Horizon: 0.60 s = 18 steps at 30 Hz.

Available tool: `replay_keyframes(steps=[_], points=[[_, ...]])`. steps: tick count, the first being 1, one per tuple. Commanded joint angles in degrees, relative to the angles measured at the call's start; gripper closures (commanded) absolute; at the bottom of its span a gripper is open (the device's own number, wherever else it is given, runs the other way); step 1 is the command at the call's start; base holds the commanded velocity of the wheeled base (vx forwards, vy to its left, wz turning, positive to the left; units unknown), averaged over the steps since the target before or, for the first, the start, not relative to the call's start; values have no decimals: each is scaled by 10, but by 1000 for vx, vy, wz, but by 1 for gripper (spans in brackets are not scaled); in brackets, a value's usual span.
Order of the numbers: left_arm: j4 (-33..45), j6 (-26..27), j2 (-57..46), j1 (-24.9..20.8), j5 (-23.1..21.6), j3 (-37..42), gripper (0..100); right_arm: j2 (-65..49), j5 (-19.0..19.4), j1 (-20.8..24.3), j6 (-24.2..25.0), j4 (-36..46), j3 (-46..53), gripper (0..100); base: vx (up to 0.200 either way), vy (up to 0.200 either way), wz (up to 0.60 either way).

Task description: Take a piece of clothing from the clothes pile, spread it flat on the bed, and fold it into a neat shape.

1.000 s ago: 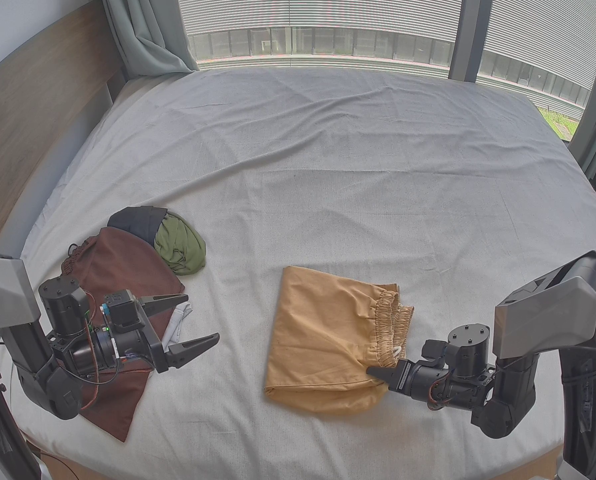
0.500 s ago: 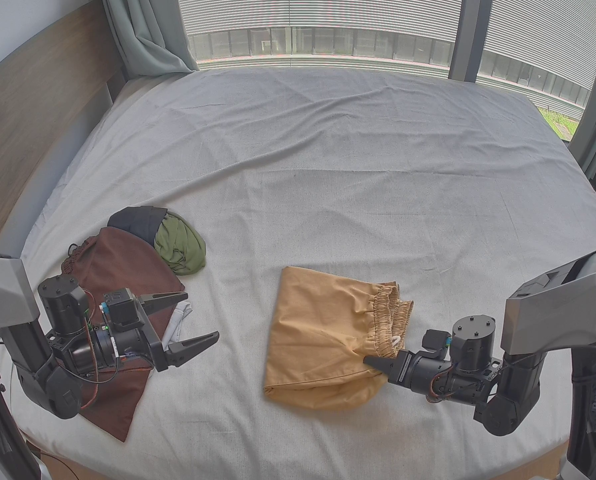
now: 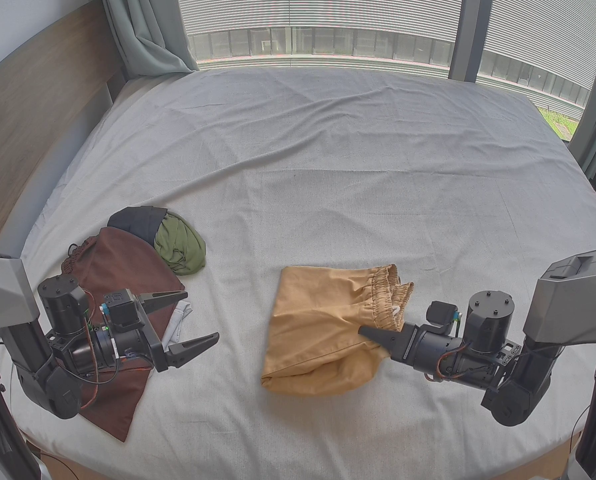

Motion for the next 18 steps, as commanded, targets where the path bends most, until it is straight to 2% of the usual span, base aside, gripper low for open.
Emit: replay_keyframes(steps=[1, 12, 18], points=[[0, 0, -2, 0, 0, -1, 0, -34, 7, -1, 0, 0, -10, 100, 0, 0, 0], [0, 0, -2, 0, -1, -1, 0, -78, 68, -17, 1, 1, -43, 100, 0, 0, 0], [0, 0, -2, -4, -1, -1, 0, -77, 73, -31, 1, 2, -72, 100, 0, 0, 0]])
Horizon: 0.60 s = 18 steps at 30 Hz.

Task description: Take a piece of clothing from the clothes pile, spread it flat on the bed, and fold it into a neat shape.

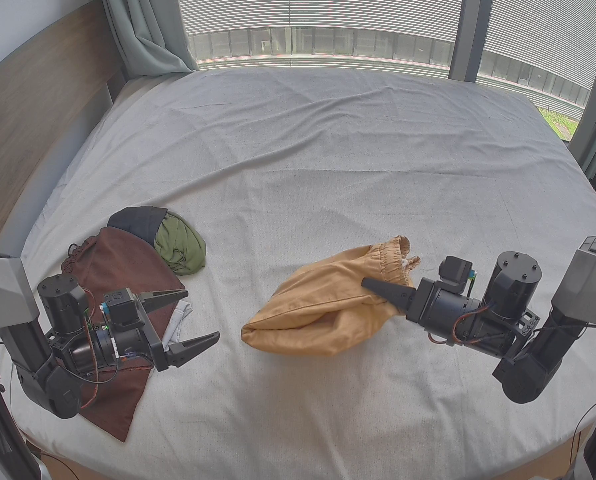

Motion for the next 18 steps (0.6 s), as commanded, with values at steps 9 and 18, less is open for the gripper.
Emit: replay_keyframes(steps=[9, 18], points=[[0, 1, -1, -3, 0, 1, 0, 5, 13, -31, 0, 5, -97, 100, 0, 0, 0], [0, 1, 3, -6, 0, 3, 0, 58, 52, -66, 6, 16, -200, 100, 0, 0, 0]])
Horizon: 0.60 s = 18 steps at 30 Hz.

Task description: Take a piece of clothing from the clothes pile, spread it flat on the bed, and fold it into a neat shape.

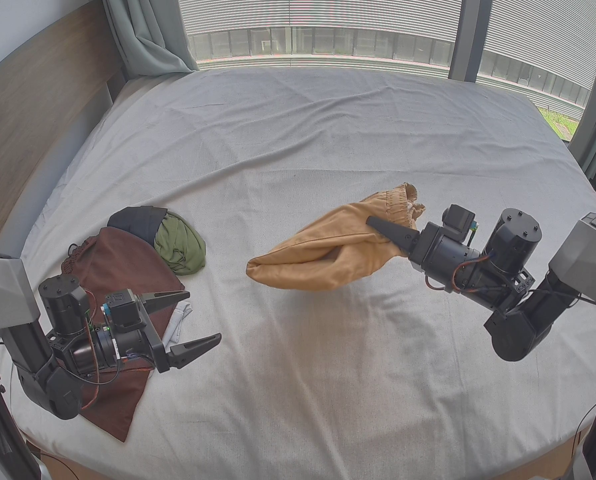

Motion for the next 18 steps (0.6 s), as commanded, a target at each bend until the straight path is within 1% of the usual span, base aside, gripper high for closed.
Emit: replay_keyframes(steps=[1, 5, 8, 11, 18], points=[[0, 0, 3, -1, 0, 2, 0, 42, 7, -19, 6, 9, -62, 100, 0, 0, 0], [0, 0, 4, -1, 0, 2, 0, 54, 11, -27, 8, 26, -96, 100, 0, 0, 0], [0, 0, 5, -1, 0, 2, 0, 71, 26, -37, 9, 48, -140, 100, 0, 0, 0], [0, 0, 6, -1, 1, 2, 0, 80, 27, -39, 11, 63, -167, 100, 0, 0, 0], [0, 0, 5, -6, 1, 3, 0, 112, 27, -51, 12, 115, -262, 100, 0, 0, 0]])
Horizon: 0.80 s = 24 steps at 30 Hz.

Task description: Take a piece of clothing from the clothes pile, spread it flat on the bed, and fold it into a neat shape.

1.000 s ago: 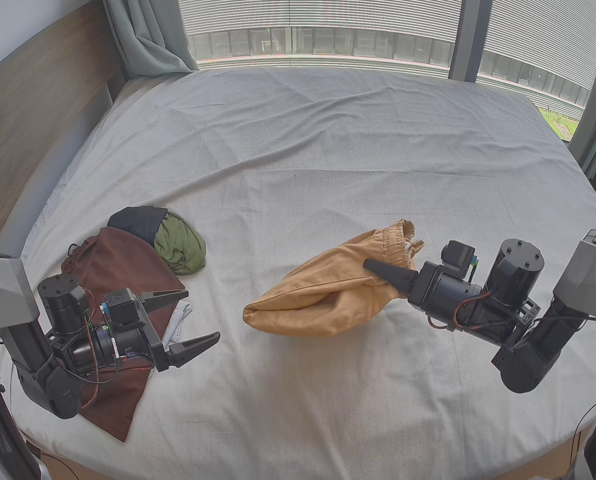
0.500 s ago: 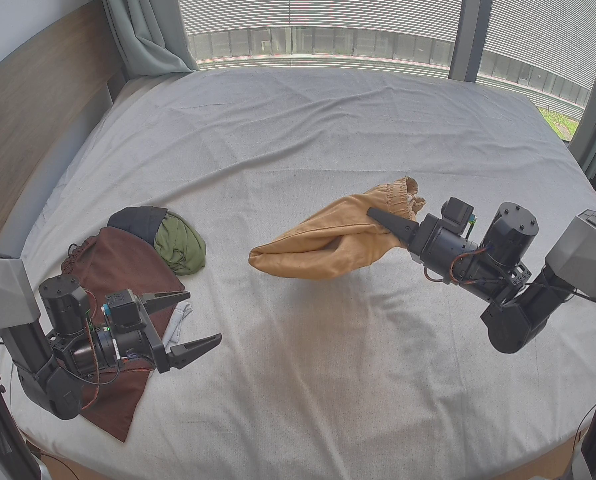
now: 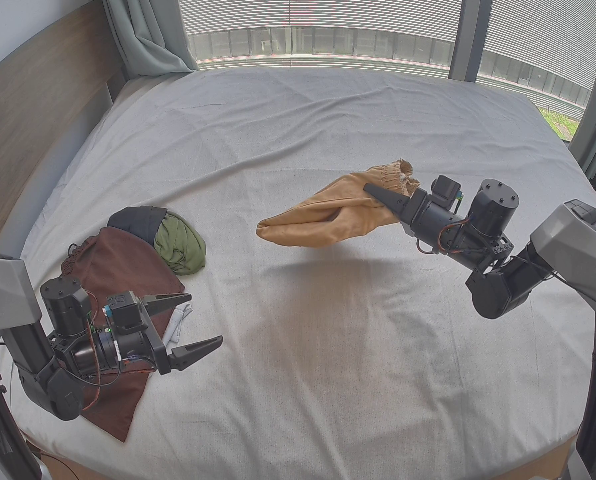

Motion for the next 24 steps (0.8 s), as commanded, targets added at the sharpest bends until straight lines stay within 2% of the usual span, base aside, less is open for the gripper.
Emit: replay_keyframes(steps=[1, 9, 15, 24], points=[[0, 0, 1, -4, 0, 1, 0, 33, 1, -10, 1, 32, -68, 100, 0, 0, 0], [0, 0, 2, -5, 0, 1, 0, 73, 1, -16, 1, 70, -145, 100, 0, 0, 0], [0, 0, 3, -8, 0, 3, 0, 119, 1, -21, 1, 67, -152, 100, 0, 0, 0], [0, -1, 4, -9, 0, 3, 0, 115, 1, -26, 1, 77, -185, 100, 0, 0, 0]])
